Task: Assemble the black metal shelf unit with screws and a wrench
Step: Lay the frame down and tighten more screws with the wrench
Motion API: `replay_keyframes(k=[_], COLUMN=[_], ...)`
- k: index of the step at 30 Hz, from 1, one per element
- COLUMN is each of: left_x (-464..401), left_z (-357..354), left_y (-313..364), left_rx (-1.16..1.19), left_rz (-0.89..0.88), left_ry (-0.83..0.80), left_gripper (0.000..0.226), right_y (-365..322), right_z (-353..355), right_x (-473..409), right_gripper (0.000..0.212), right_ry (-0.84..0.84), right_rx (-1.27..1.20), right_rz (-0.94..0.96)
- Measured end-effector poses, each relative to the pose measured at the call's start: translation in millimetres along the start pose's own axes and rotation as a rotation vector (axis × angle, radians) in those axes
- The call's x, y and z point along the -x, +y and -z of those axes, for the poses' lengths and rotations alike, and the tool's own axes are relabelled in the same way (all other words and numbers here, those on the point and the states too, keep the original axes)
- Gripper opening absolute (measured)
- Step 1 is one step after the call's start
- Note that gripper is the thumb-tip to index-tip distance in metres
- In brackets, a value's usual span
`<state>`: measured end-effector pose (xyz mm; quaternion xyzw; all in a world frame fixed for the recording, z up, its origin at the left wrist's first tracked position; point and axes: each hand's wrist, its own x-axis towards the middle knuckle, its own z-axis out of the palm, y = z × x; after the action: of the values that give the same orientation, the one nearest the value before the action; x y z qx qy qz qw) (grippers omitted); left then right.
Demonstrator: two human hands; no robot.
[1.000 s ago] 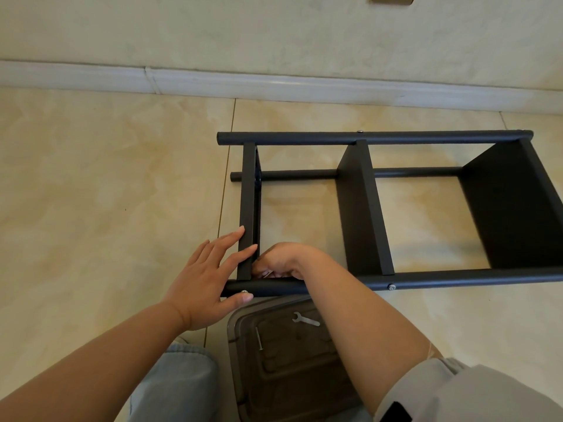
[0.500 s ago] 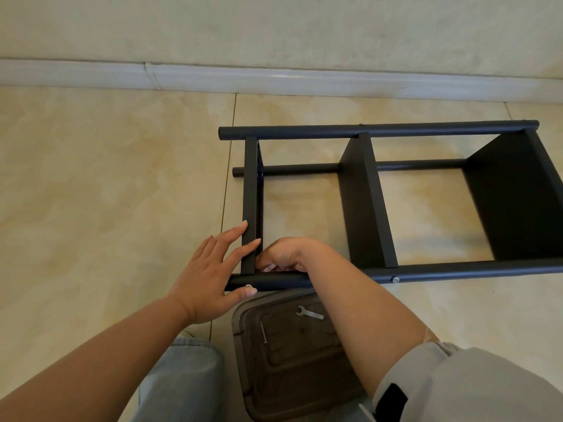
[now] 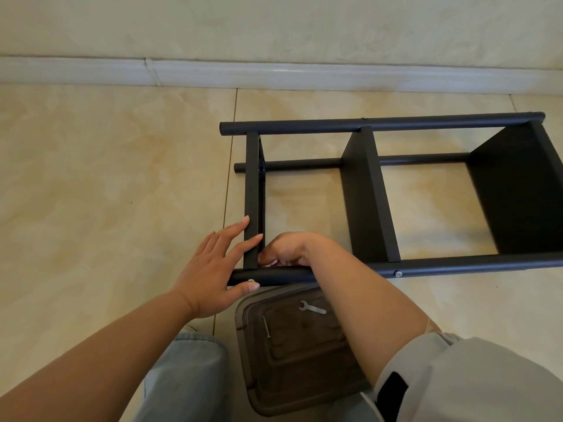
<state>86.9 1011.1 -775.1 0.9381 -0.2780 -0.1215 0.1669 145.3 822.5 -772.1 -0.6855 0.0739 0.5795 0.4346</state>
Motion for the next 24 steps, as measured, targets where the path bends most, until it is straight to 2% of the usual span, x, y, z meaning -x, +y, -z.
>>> replay_keyframes(k=[8,12,16,21,24], left_x=[-0.1,-0.2,-0.6,-0.6,-0.6], left_z=[-1.2,-1.3,-1.5,-1.1,-0.9], left_y=[-0.6,-0.8,-0.6,-0.9,-0.6], left_rx=[0.009,0.007,0.007,0.001,0.005], left_rz=[-0.004,-0.006,-0.003,-0.007,-0.007], left_ry=[0.0,-0.004,-0.006,0.0,0.004], left_gripper=[0.072,0.072,0.072,0.072,0.072], right_y=[-1.7,-3.4,-3.9,-4.5,-4.9], right_z=[-2.0,-1.6,-2.1,-0.8,0.1], right_x=[0.5,6.4,5.4,6.2,6.8], right_gripper=[0.014,0.022,0.014,0.014,0.022], right_ry=[-0.021,-0.023,-0.001,0.019,-0.001], right_rx=[0.014,0.021,0.054,0.093,0.097], right_rz=[-0.033,-0.018,-0.006,0.011,-0.011])
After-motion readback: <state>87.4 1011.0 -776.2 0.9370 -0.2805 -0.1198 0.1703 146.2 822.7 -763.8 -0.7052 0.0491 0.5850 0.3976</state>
